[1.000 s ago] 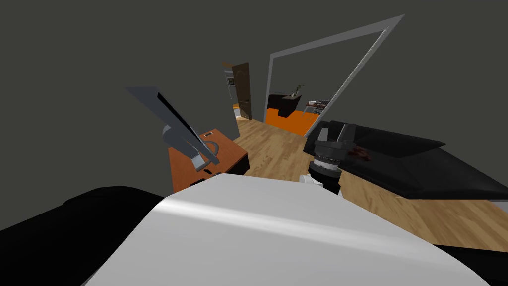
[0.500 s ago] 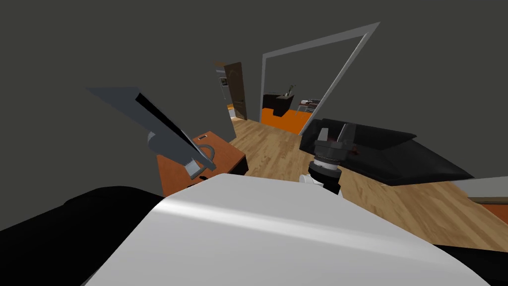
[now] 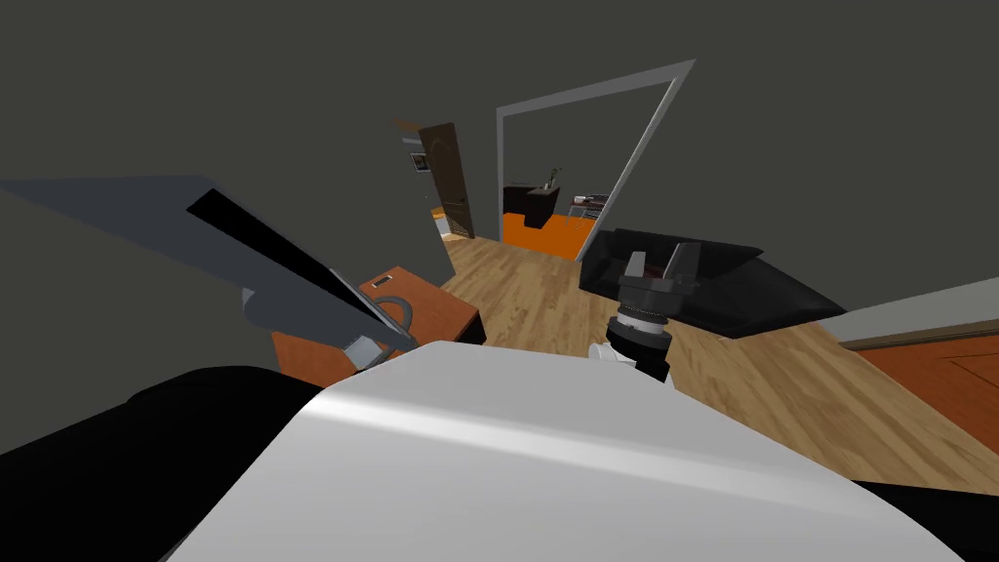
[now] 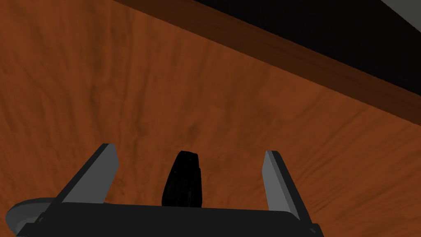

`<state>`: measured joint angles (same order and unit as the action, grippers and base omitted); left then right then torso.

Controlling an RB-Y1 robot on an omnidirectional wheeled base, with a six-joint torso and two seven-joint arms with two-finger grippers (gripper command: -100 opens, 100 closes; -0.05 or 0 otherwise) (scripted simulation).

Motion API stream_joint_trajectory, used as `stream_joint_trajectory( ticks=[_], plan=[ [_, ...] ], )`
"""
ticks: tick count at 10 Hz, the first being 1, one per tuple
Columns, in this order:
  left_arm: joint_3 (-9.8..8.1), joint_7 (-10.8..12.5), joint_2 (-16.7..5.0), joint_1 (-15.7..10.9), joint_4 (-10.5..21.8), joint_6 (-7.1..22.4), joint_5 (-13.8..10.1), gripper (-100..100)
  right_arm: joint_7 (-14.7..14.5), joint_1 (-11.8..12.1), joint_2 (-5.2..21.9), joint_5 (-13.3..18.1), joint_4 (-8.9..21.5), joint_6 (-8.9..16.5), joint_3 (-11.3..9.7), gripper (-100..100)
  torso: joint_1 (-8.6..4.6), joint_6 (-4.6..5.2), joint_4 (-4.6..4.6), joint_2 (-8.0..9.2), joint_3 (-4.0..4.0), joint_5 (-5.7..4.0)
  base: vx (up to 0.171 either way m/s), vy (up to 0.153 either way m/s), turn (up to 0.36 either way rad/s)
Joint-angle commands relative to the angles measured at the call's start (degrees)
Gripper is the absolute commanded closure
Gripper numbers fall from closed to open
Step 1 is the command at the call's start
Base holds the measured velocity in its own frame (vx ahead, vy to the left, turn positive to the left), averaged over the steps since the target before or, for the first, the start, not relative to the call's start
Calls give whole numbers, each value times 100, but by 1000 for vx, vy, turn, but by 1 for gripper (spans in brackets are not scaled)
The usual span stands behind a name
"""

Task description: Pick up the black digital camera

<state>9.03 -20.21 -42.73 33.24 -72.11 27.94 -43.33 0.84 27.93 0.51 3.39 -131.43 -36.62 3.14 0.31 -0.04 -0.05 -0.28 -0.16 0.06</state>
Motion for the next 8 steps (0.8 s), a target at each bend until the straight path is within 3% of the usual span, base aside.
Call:
stream_joint_trajectory(
  ticks=[1, 2, 3, 4, 5, 6, 8],
  plan=[
    [68, 7, -220, 117, 157, 107, 2, -100, 0, 0, 0, 0, 0, 0, 0, 0, 0, 0, 0, 0, 0, 0, 86, 94, -260],
    [68, 7, -220, 117, 157, 107, 2, -100, 0, 0, 0, 0, 0, 0, 0, 0, 5, 1, -1, -8, -4, 0, 75, 88, -92],
    [124, 17, -377, 139, 275, 175, 2, -100, 0, 1, 0, 0, 0, 0, 1, 0, 0, -5, -2, -6, -4, 0, 77, 86, -162],
    [114, -31, -320, 94, 267, 119, -60, -100, 0, 0, 0, 0, 0, 0, 0, 0, 0, 0, -1, -8, -4, -1, 36, 47, -50],
    [118, -30, -334, 93, 277, 130, -60, 0, 0, 1, 0, 0, 0, 0, 0, 0, -16, -5, 0, 3, 1, -2, 6, 9, 6],
    [148, -4, -155, -17, 470, 45, 85, -100, 0, 0, -1, 0, 0, 0, 0, 0, -30, -5, 3, 14, 8, -5, -11, 20, -50],
    [179, 22, 23, -126, 665, -39, 230, -100, 0, 0, -1, 0, 0, 0, 0, 0, -30, -4, 6, 27, 16, -5, -20, 21, -66]
  ],
)
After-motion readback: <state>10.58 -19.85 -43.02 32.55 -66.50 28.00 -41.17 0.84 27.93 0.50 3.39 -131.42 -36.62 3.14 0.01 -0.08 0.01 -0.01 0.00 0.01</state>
